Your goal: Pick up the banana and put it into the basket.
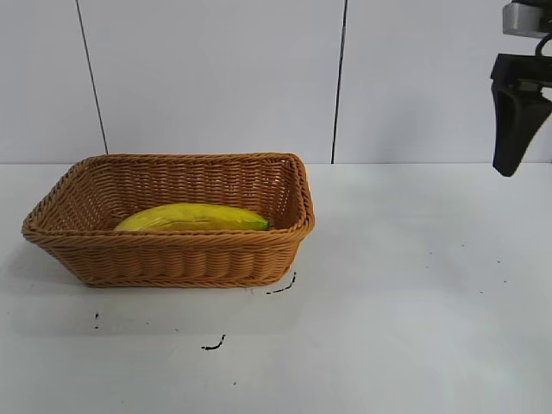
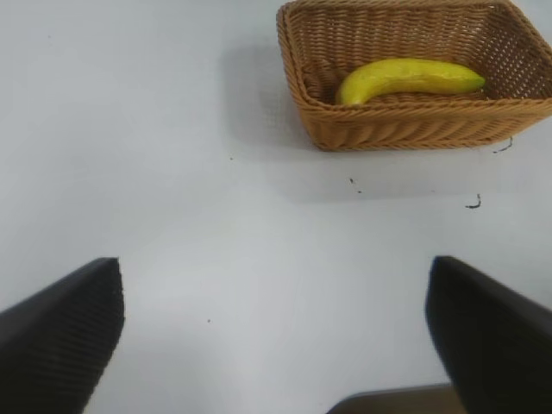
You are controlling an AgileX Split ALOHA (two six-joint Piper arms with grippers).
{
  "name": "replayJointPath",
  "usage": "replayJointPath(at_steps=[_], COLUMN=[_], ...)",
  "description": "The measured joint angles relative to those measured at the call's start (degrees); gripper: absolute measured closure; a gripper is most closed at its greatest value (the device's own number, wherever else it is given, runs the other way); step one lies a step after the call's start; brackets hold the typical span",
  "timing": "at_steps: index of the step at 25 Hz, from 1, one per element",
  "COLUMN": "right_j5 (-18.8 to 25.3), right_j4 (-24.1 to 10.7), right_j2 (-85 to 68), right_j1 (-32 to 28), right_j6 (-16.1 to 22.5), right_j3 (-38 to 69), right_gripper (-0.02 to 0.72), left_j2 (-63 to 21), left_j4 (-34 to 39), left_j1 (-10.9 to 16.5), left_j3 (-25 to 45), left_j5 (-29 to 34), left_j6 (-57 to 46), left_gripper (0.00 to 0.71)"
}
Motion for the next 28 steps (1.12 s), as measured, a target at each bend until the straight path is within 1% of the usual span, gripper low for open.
replayJointPath(at_steps=[3, 7, 9, 13, 16, 18, 22, 28], right_j5=[0.0, 0.0, -2.2, -8.1, -10.0, -10.2, -10.4, -10.5], right_j4=[0.2, 0.1, -0.3, -0.7, -0.7, -0.8, -1.3, -1.3], right_j2=[-9.4, -21.5, -27.2, -39.1, -47.4, -53.0, -61.2, -67.6], right_j1=[1.9, 2.7, 2.8, 2.8, 2.8, 2.8, 2.8, 2.8], right_j6=[0.1, 1.8, 1.9, -0.4, -3.0, -4.1, -3.9, -3.8], right_j3=[6.7, 14.6, 18.3, 26.8, 34.7, 39.0, 40.3, 40.3], right_gripper=[0.011, 0.011, 0.011, 0.011, 0.011, 0.011, 0.011, 0.011], left_j2=[0.0, 0.0, 0.0, 0.0, 0.0, 0.0, 0.0, 0.0], left_j4=[0.0, 0.0, 0.0, 0.0, 0.0, 0.0, 0.0, 0.0], left_j1=[0.0, 0.0, 0.0, 0.0, 0.0, 0.0, 0.0, 0.0], left_j3=[0.0, 0.0, 0.0, 0.0, 0.0, 0.0, 0.0, 0.0], left_j5=[0.0, 0.0, 0.0, 0.0, 0.0, 0.0, 0.0, 0.0], left_j6=[0.0, 0.0, 0.0, 0.0, 0.0, 0.0, 0.0, 0.0], left_gripper=[0.020, 0.020, 0.020, 0.020, 0.020, 0.020, 0.020, 0.020])
